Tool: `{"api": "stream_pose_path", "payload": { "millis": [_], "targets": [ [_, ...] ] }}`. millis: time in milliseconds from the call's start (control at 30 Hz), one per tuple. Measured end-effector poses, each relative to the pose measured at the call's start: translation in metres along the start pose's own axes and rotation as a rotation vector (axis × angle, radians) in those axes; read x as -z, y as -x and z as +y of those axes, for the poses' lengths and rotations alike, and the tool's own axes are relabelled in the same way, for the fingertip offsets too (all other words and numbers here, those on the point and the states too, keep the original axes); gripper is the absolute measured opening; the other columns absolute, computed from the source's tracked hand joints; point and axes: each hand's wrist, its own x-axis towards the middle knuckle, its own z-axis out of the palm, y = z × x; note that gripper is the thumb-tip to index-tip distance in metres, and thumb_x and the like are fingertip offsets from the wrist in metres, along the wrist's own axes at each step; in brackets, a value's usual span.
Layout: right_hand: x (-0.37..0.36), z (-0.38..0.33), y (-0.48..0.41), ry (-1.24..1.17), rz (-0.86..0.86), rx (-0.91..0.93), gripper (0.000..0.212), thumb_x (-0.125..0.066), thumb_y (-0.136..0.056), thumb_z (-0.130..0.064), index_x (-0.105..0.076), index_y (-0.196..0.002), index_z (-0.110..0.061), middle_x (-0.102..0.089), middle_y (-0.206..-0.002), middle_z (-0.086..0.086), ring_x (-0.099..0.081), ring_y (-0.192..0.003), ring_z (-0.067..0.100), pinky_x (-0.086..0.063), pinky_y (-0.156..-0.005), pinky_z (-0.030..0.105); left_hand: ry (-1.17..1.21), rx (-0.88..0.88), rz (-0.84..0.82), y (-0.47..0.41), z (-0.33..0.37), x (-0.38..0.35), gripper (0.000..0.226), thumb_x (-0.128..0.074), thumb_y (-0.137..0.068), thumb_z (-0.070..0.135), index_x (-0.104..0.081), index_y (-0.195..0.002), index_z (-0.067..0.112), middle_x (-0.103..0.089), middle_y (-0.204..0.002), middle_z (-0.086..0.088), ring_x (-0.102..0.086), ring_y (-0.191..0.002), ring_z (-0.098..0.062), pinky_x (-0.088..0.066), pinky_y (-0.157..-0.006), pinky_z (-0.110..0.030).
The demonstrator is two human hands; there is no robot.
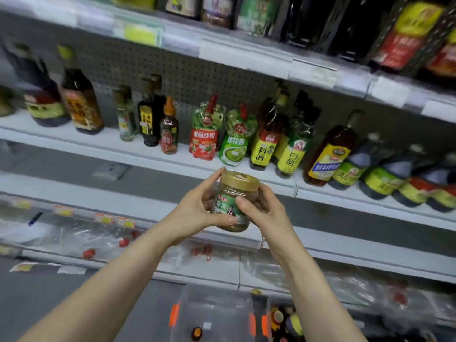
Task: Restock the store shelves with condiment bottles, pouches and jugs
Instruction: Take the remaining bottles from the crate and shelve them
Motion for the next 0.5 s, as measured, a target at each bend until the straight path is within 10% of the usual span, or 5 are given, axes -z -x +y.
{"api": "stream_pose_path", "payload": {
  "millis": [233,500],
  "targets": [
    [-0.002,-0.069,-0.006,0.157,0.019,0.202,0.067,-0.083,-0.061,-0.061,-0.059,-0.123,-0.054,-0.068,-0.115,-0.025,-0.063,-0.110,-0.003,-0.056,-0.089,0.028,-0.164,-0.178,0.080,-0.010,0.067,0.001,0.107,-0.093,-0.063,0.024,-0.033,-0.147,0.051,-0.065,-0.129,0.012,-0.064,-0.116,-0.010,-0.052,-0.100,-0.042],
    [0.009,-0.137,-0.023,0.112,0.102,0.281,0.076,-0.092,-0.067,-0.043,-0.053,-0.129,-0.024,-0.068,-0.120,-0.005,-0.069,-0.108,0.014,-0.060,-0.087,0.041,-0.215,-0.346,0.086,-0.021,0.134,0.006,0.093,-0.091,-0.066,0.023,-0.042,-0.136,0.058,-0.066,-0.125,0.018,-0.066,-0.112,-0.008,-0.056,-0.085,-0.025]
  ]
}}
